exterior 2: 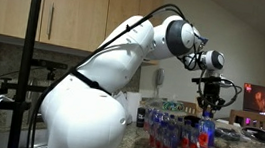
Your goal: Move the bottle backward to the second row
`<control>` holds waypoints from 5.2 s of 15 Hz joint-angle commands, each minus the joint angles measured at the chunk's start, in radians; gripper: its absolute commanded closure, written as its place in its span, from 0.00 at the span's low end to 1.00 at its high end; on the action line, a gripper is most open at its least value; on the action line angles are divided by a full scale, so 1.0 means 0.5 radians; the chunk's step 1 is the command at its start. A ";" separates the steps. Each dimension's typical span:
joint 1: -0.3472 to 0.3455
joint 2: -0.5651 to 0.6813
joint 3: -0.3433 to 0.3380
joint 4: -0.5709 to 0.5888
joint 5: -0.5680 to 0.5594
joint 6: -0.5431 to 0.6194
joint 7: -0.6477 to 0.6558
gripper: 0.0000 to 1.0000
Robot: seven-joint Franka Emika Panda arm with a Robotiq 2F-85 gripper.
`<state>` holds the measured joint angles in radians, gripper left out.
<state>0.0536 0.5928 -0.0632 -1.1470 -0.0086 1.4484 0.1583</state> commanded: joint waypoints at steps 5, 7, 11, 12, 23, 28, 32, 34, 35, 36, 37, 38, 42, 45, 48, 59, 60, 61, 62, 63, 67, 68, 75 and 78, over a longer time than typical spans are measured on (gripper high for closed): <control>0.013 -0.091 -0.044 -0.248 -0.048 0.538 0.073 0.90; -0.006 -0.146 -0.036 -0.404 -0.075 0.844 0.101 0.90; 0.012 -0.256 -0.066 -0.657 -0.156 1.085 0.088 0.90; 0.019 -0.286 -0.069 -0.713 -0.188 1.105 0.091 0.90; -0.024 -0.765 -0.020 -1.445 -0.287 1.353 0.058 0.90; -0.035 -0.911 -0.002 -1.762 -0.230 1.626 0.063 0.90; -0.030 -1.024 0.003 -1.928 -0.268 1.690 0.062 0.90; -0.023 -1.060 0.015 -1.931 -0.304 1.628 0.041 0.90; -0.024 -1.094 0.023 -1.936 -0.309 1.610 0.018 0.90; -0.024 -1.116 0.029 -1.942 -0.323 1.603 0.023 0.90; -0.020 -1.147 0.042 -1.945 -0.326 1.592 0.017 0.90; -0.017 -1.164 0.052 -1.944 -0.330 1.581 0.021 0.90; -0.031 -1.075 0.072 -1.881 -0.283 1.586 0.041 0.65; 0.020 -1.021 0.118 -1.912 -0.276 1.677 0.208 0.90; 0.088 -0.936 0.200 -1.936 -0.198 1.766 0.425 0.90; 0.144 -0.945 0.123 -2.000 -0.138 1.796 1.408 0.90; 0.139 -0.941 0.109 -1.990 -0.158 1.770 1.451 0.90; 0.142 -0.918 0.096 -1.959 -0.204 1.702 1.468 0.90; 0.147 -0.904 0.087 -1.939 -0.252 1.653 1.488 0.90; 0.161 -0.887 0.082 -1.908 -0.320 1.572 1.509 0.90; 0.214 -0.867 0.136 -1.873 -0.530 1.330 1.469 0.90; 0.226 -0.884 0.153 -1.896 -0.585 1.309 1.435 0.90; 0.166 -1.055 0.193 -2.216 -0.637 1.797 1.165 0.90; 0.113 -1.115 0.187 -2.352 -0.570 2.023 0.910 0.90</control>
<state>0.1444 0.0835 0.0242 -2.2175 -0.3366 2.3305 0.7396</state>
